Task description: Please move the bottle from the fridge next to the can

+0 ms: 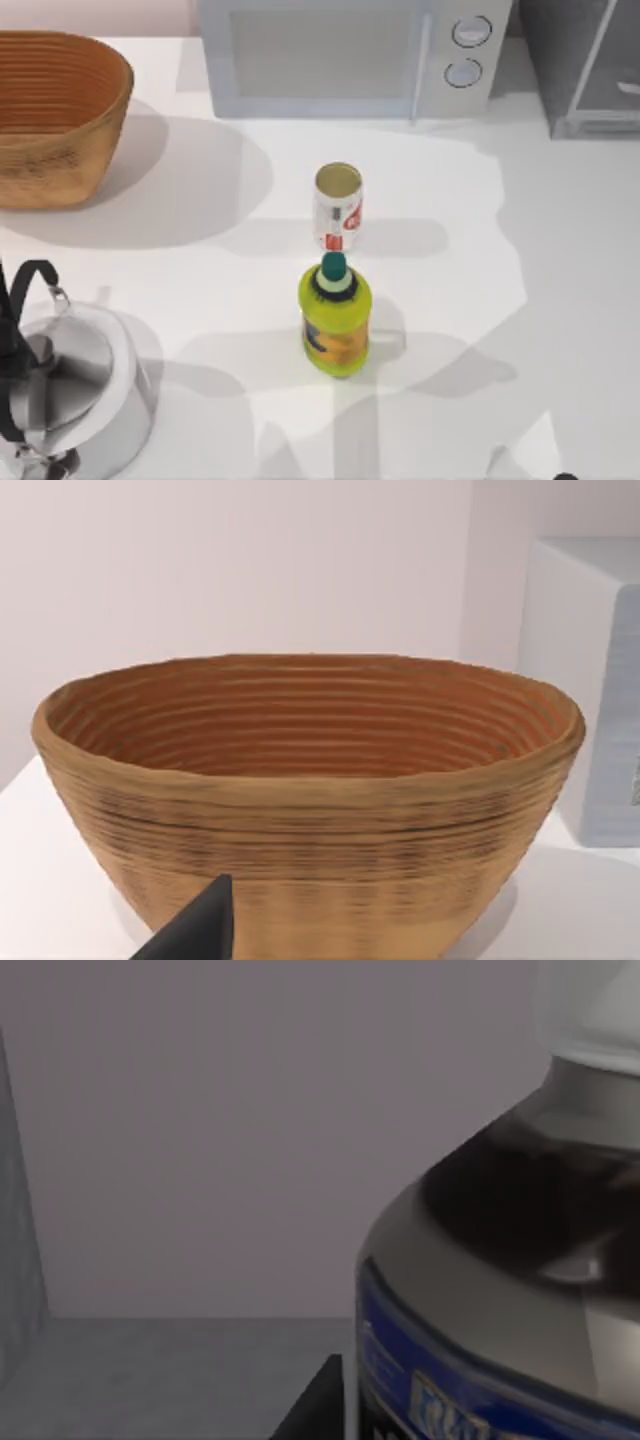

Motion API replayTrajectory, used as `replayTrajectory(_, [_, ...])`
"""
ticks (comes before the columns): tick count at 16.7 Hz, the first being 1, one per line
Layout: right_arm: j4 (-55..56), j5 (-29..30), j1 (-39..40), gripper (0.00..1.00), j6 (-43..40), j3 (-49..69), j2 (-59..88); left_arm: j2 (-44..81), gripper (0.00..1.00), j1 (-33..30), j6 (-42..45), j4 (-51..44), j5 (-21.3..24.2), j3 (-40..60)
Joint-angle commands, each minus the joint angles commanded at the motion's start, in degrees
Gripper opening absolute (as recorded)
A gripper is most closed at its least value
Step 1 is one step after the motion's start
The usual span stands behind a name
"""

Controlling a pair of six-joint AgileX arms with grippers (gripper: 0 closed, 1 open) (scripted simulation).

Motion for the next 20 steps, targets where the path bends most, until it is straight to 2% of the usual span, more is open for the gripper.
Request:
replayTrajectory(4, [-0.9,0.0,-0.2,0.00,0.2,0.3,-0.8,0.0,1.00,0.0,0.0,0.0,0.0,0.0])
replayTrajectory(10, [-8.7,-0.1,-0.2,0.00,0.2,2.4,-6.3,0.0,1.00,0.0,0.0,0.0,0.0,0.0])
replayTrajectory(15, [-8.9,-0.1,-0.2,0.00,0.2,2.3,-6.5,0.0,1.00,0.0,0.0,0.0,0.0,0.0])
replayTrajectory(20, [-5.7,-1.5,-1.8,0.00,0.3,-7.2,-13.3,0.0,1.00,0.0,0.0,0.0,0.0,0.0])
